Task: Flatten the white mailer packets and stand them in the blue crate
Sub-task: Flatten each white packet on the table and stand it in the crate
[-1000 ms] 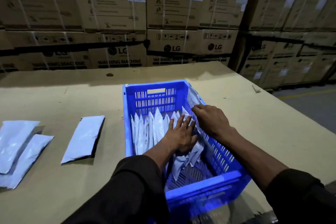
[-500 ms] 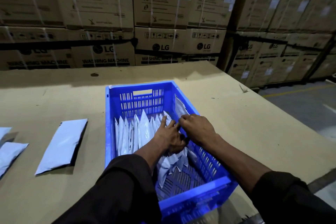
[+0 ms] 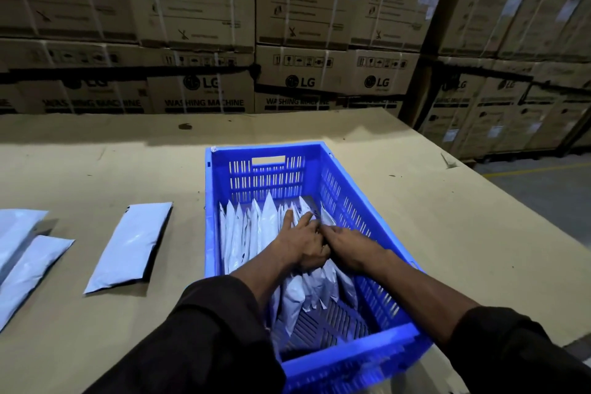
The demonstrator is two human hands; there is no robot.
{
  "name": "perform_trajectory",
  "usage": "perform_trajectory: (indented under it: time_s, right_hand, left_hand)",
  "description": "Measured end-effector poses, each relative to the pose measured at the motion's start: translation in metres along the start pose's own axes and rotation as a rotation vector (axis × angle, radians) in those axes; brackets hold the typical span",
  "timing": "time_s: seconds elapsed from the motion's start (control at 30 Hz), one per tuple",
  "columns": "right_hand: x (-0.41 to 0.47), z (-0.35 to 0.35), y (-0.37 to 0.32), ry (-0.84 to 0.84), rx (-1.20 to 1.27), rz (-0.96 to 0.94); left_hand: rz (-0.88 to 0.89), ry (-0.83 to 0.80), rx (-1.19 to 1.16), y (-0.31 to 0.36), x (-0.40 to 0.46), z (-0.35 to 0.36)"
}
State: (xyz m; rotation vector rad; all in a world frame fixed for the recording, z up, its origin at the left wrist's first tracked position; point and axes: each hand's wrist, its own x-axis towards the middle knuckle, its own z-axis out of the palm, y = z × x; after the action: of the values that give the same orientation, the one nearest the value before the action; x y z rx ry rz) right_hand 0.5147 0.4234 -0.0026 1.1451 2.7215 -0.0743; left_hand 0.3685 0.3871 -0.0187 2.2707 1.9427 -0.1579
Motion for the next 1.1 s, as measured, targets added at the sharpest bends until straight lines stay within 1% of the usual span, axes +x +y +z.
perform_trajectory:
  time_s: [0.17, 0.23, 0.3, 0.4, 0.47, 0.53, 0.63, 0.67, 0.7, 0.77, 0.83, 0.9, 0.97, 1.03, 1.1]
  right_hand:
    - [-0.001, -0.008, -0.008, 0.199, -0.135, 0.035]
    - [-0.002, -0.016, -0.01, 0.285, -0.145, 0.033]
    - [-0.002, -0.025, -0.014, 0.383, -0.095, 0.018]
    - [0.0, -0.044, -0.03, 0.533, 0.037, -0.017]
    - [0.009, -0.06, -0.051, 0.619, 0.083, -0.057]
    - [0.02, -0.079, -0.077, 0.683, 0.109, -0.101]
    - [0.037, -0.102, -0.124, 0.696, 0.113, -0.171]
    - [0.042, -0.107, -0.137, 0.706, 0.107, -0.188]
    - [0.048, -0.112, -0.155, 0.715, 0.097, -0.214]
    - [0.06, -0.12, -0.196, 0.718, 0.068, -0.273]
    - [0.071, -0.123, -0.236, 0.665, 0.067, -0.326]
    - [0.083, -0.122, -0.276, 0.57, 0.085, -0.35]
    - [0.093, -0.115, -0.305, 0.486, 0.087, -0.342]
    - [0.1, -0.101, -0.323, 0.422, 0.11, -0.294]
    - [0.105, -0.083, -0.334, 0.365, 0.125, -0.244]
  left_hand:
    - [-0.018, 0.082, -0.061, -0.003, -0.012, -0.012]
    - [-0.03, 0.126, -0.076, -0.004, -0.017, -0.021]
    - [-0.03, 0.183, -0.067, -0.007, -0.024, -0.033]
    - [-0.055, 0.292, 0.013, -0.017, -0.043, -0.051]
    - [-0.11, 0.4, 0.027, -0.031, -0.058, -0.06]
    - [-0.168, 0.543, -0.004, -0.052, -0.074, -0.063]
    - [-0.229, 0.831, -0.037, -0.093, -0.106, -0.057]
    - [-0.254, 0.908, -0.047, -0.106, -0.115, -0.052]
    - [-0.297, 0.948, -0.064, -0.121, -0.129, -0.045]
    - [-0.411, 0.958, -0.108, -0.15, -0.158, -0.022]
    - [-0.545, 0.907, -0.131, -0.176, -0.181, 0.012]
    - [-0.65, 0.818, -0.144, -0.2, -0.201, 0.05]
    - [-0.718, 0.693, -0.16, -0.214, -0.212, 0.085]
    - [-0.77, 0.564, -0.184, -0.219, -0.217, 0.109]
    - [-0.786, 0.478, -0.197, -0.223, -0.219, 0.123]
